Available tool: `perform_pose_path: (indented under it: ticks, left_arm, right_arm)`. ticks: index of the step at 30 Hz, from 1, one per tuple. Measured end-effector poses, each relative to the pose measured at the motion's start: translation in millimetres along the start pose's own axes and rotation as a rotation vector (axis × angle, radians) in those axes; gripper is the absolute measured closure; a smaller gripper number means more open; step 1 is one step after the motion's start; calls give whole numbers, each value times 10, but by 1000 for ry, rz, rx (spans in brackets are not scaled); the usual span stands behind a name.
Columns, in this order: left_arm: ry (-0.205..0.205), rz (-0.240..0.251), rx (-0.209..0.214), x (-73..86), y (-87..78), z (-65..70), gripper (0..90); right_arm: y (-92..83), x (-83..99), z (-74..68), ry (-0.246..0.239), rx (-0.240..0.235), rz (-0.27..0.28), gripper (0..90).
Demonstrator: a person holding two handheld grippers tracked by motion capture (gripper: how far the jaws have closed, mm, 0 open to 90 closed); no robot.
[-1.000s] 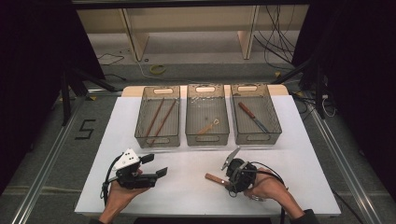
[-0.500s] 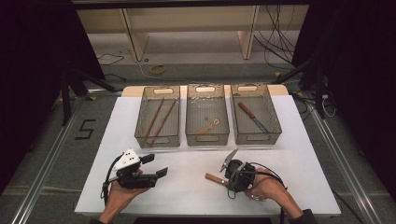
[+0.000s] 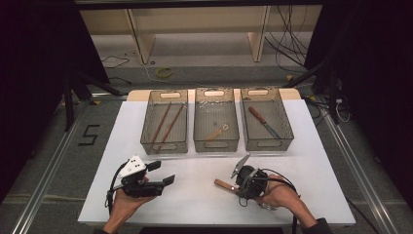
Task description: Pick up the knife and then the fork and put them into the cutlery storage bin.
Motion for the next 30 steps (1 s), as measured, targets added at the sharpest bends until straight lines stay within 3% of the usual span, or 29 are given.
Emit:
perform_pose_path:
  ticks: [22,30]
  left_arm:
    - [-3,1,1,3,3,-3,220]
    - [-4,1,0,5,6,-9,220]
  right_arm:
    - [-280,-27,200,71,50,127,780]
    - [-398,-40,342,102,73,176,780]
Point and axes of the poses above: each handheld gripper's, and its own axes: y roughly forward along the jaws, x roughly out of its underside, z roughly to its right, the point moved 9 cm from there along y, roughly forward along the jaws, and after that the axes turned 15 degrees about -y, right-handed, at the moved point
